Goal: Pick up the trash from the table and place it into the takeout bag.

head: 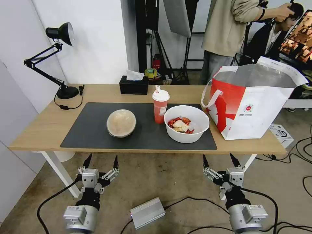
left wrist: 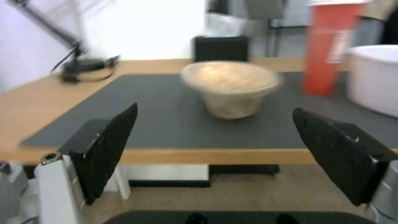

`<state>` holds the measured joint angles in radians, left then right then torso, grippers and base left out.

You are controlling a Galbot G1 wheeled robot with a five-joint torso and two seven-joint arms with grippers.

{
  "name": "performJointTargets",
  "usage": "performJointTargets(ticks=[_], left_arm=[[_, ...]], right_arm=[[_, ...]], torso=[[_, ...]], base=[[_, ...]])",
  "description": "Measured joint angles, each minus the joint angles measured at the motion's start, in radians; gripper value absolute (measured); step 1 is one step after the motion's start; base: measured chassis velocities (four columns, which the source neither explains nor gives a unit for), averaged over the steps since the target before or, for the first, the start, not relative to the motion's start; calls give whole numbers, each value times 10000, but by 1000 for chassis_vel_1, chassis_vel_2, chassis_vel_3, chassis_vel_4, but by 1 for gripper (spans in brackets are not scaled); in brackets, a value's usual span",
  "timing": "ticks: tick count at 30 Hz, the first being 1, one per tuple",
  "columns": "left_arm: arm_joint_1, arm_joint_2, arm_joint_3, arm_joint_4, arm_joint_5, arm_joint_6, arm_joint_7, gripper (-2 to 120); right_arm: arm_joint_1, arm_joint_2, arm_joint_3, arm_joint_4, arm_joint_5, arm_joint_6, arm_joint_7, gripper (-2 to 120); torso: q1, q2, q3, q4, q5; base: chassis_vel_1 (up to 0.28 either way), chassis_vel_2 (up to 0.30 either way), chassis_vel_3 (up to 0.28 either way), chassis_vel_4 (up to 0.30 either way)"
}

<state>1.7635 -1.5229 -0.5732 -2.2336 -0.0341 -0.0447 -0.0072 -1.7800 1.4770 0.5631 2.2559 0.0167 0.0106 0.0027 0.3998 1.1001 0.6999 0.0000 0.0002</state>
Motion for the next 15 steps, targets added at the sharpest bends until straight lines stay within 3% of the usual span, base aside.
performJointTargets(ticks=[1, 5, 9, 15], left_arm=[[-284, -192, -187, 537, -272, -361, -95, 100], [-512, -332, -305, 915, -806, -1008, -114, 100], [-357, -214, -294, 497, -947, -1134, 24, 100], [-57, -101, -278, -309, -779, -911, 85, 100]], right_arm=[[186, -209, 128, -393, 174, 116, 42, 100], [753, -831, 523, -1576, 713, 473, 179, 100], [1202, -1497, 940, -2367, 1223, 1042, 251, 100], [1125, -1785, 1056, -1925, 1333, 1244, 242, 100]], torso=[[0, 0, 1, 0, -6], [4, -3, 3, 1, 0], [3, -2, 3, 0, 4], [2, -1, 1, 0, -3]], base=[[0, 0, 0, 0], [0, 0, 0, 0], [0, 0, 0, 0], [0, 0, 0, 0]])
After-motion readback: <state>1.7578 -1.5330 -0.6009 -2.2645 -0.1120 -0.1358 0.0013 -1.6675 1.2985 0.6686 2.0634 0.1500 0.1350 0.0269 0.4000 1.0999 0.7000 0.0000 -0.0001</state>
